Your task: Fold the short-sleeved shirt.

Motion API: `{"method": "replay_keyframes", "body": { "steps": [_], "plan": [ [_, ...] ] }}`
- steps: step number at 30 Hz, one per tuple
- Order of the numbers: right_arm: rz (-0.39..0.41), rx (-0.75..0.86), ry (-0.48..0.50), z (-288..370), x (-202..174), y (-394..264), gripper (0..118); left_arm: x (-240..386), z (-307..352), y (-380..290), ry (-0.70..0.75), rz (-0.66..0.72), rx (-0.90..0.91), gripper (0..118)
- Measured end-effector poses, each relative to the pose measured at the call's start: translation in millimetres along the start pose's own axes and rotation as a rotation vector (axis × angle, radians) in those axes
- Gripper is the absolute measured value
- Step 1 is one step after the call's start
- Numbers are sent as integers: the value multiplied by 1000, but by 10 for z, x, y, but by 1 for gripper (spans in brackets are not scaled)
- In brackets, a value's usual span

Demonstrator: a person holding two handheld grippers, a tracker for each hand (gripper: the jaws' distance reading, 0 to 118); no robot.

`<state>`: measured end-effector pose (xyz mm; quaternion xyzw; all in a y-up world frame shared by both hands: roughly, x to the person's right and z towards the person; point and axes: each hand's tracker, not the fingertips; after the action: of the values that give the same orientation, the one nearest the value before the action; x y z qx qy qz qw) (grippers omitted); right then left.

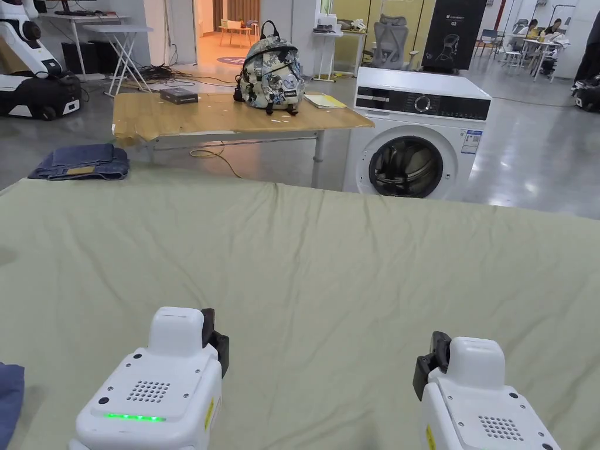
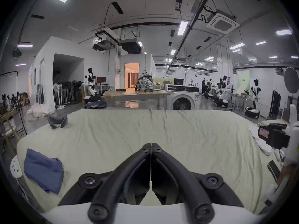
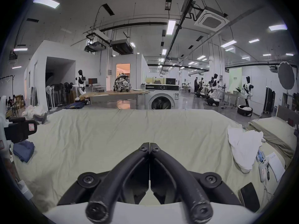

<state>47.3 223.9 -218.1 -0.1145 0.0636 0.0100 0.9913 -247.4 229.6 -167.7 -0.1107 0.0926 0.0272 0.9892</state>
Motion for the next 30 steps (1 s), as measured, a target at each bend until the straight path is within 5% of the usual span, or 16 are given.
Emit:
{"method": "replay_keyframes", "body": {
  "steps": [2,5,6,7,15,25,30],
  "plan": [
    [4,5,-2,10,-12,-1,4,5,-9,13,19,2,4,3],
    [8,15,-1,13,-11,1,57,-33,-15,25,12,-5,22,36],
    [10,20,-5,17,-15,5,73,-15,-13,35,16,-12,29,57],
    [13,31,-11,27,-21,7,77,-20,-11,39,19,-17,39,70],
    [27,107,-41,72,-14,62,94,-23,48,131,39,-20,123,82],
    [13,132,-27,63,53,150,94,-9,19,175,51,-24,113,82],
    [-76,102,-10,6,89,189,94,-15,7,170,21,-21,104,82]
  ]
}}
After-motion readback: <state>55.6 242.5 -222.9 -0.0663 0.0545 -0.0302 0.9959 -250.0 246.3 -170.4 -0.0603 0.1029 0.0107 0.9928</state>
